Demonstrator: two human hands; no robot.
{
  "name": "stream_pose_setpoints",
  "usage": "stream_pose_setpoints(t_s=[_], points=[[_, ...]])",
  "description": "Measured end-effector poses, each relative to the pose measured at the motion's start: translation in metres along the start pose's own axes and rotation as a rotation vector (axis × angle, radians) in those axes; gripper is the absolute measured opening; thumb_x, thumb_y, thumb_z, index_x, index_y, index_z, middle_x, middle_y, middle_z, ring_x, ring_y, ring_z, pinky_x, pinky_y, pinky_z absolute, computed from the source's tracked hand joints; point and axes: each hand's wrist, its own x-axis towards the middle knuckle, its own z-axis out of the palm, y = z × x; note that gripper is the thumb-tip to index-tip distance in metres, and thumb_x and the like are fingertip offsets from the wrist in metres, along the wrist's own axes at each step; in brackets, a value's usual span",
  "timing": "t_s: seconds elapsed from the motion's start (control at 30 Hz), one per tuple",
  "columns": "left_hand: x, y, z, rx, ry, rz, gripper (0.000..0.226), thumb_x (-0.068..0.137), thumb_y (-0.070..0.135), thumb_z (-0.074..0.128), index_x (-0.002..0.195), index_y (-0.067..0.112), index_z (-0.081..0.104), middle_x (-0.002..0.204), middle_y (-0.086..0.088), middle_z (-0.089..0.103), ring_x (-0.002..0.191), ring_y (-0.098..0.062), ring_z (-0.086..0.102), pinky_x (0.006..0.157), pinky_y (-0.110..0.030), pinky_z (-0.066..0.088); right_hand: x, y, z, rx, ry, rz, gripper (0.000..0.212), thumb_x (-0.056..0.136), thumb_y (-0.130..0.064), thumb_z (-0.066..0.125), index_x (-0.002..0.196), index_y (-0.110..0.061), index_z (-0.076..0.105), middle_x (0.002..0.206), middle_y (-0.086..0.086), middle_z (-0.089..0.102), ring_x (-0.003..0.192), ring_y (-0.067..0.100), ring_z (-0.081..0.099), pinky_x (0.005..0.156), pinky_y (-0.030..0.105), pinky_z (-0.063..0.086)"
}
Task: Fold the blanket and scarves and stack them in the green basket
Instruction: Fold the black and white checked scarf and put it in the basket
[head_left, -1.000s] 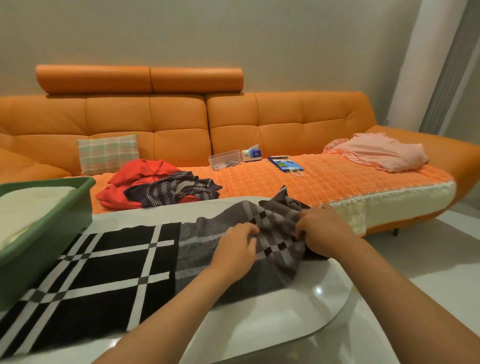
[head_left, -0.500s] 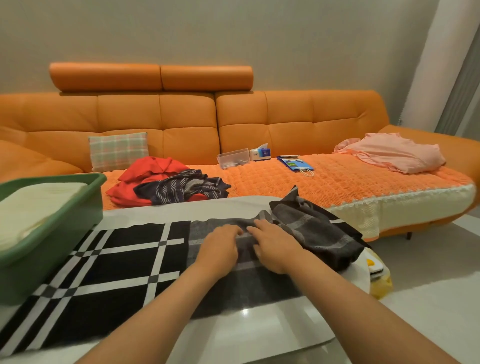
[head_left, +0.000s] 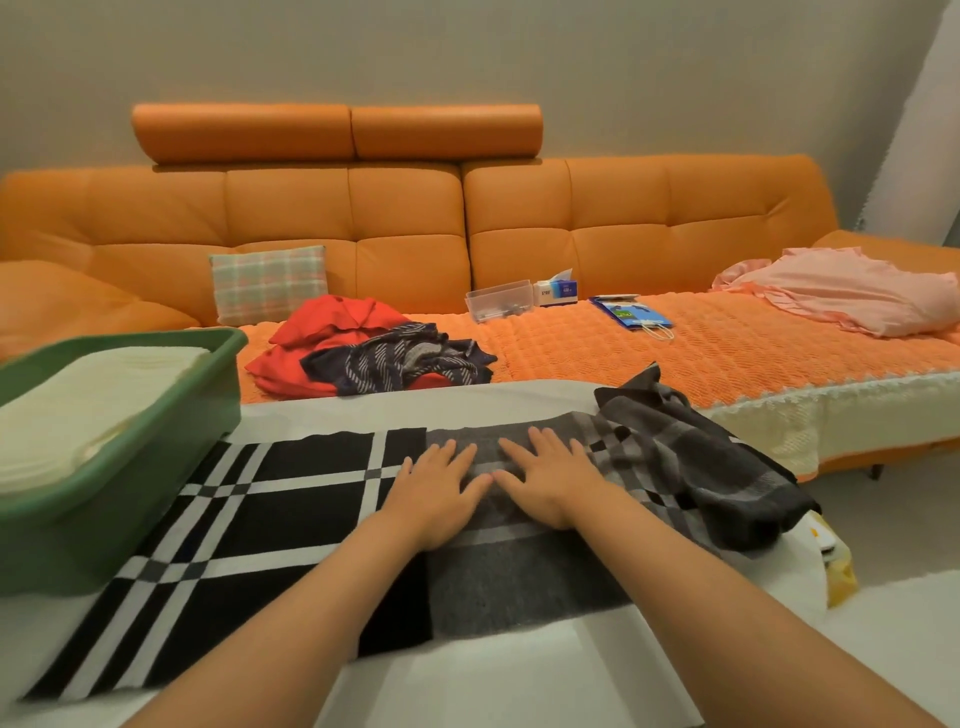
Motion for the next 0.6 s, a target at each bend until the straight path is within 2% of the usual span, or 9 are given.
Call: stream_pose_setpoints(t_s=[0.1,0.2,0.3,0.37,0.43,0.5,0.57,0.6], points=[[-0.018,-0.019,-0.012,-0.032,0.123,-0.012,0.058,0.102,0.050,0.032,0.154,0.026,0.027,0.162,0.000,0.022,0.149,-0.019,0.018,0.122,-0.042,0.016,0.004,-0.006,0.005,-0.048,-0.070,0.050,0.070,0.096,-0.069,0.015,0.157,-0.040,-0.003,0.166,0.009,-0.010,0.153,0.029,-0.010,0.121,0.056,-0.005],[-0.054,-0.045,-0.023,-0.017,0.195,-0.042,0.051,0.103,0.040,0.037,0.151,0.023,0.035,0.158,0.000,0.032,0.145,-0.018,0.029,0.119,-0.038,0.025,0.002,-0.024,0.001,-0.048,-0.060,0.070,0.063,0.101,-0.053,0.013,0.158,-0.035,-0.003,0.166,0.013,-0.012,0.152,0.031,-0.013,0.121,0.054,-0.007],[-0.093,-0.071,-0.027,-0.020,0.251,-0.113,0.044,0.103,0.031,0.040,0.146,0.022,0.041,0.148,0.002,0.044,0.134,-0.017,0.042,0.111,-0.035,0.036,-0.008,-0.068,-0.003,0.040,0.014,-0.037,0.059,0.103,-0.047,0.014,0.159,-0.032,0.000,0.166,0.011,-0.013,0.152,0.028,-0.014,0.122,0.049,-0.007],[-0.117,-0.090,-0.028,-0.025,0.264,-0.188,0.045,0.103,0.026,0.039,0.147,0.020,0.039,0.149,0.002,0.043,0.135,-0.017,0.041,0.112,-0.036,0.036,-0.018,-0.103,-0.001,0.096,0.027,-0.134,0.059,0.104,-0.050,0.016,0.159,-0.034,0.002,0.166,0.009,-0.012,0.152,0.026,-0.014,0.122,0.048,-0.005],[-0.137,-0.109,-0.031,0.003,0.289,-0.264,0.045,0.101,0.018,0.040,0.145,0.017,0.040,0.147,0.000,0.044,0.133,-0.019,0.042,0.111,-0.035,0.037,-0.029,-0.134,0.005,0.124,-0.008,-0.215,0.059,0.104,-0.052,0.017,0.159,-0.036,0.003,0.166,0.007,-0.011,0.152,0.025,-0.014,0.122,0.049,-0.004],[-0.156,-0.125,-0.037,0.027,0.311,-0.367,0.038,0.096,0.011,0.041,0.133,0.016,0.049,0.135,-0.003,0.052,0.122,-0.021,0.049,0.103,-0.033,0.043,-0.040,-0.159,0.014,0.126,-0.047,-0.270,0.059,0.104,-0.052,0.017,0.158,-0.036,0.003,0.166,0.007,-0.011,0.152,0.024,-0.016,0.121,0.051,-0.006],[-0.173,-0.135,-0.043,0.090,0.287,-0.475,0.031,0.094,0.008,0.042,0.122,0.015,0.052,0.127,-0.004,0.053,0.116,-0.022,0.050,0.096,-0.032,0.045,-0.051,-0.176,0.023,0.122,-0.090,-0.284,0.059,0.104,-0.054,0.016,0.158,-0.037,0.001,0.166,0.006,-0.013,0.151,0.023,-0.018,0.120,0.052,-0.009],[-0.181,-0.139,-0.044,0.129,0.270,-0.520,0.031,0.094,0.009,0.042,0.123,0.014,0.051,0.128,-0.005,0.052,0.117,-0.022,0.048,0.097,-0.031,0.044,-0.056,-0.181,0.028,0.100,-0.098,-0.280,0.060,0.103,-0.055,0.016,0.158,-0.037,0.001,0.166,0.006,-0.013,0.151,0.024,-0.019,0.120,0.053,-0.011]])
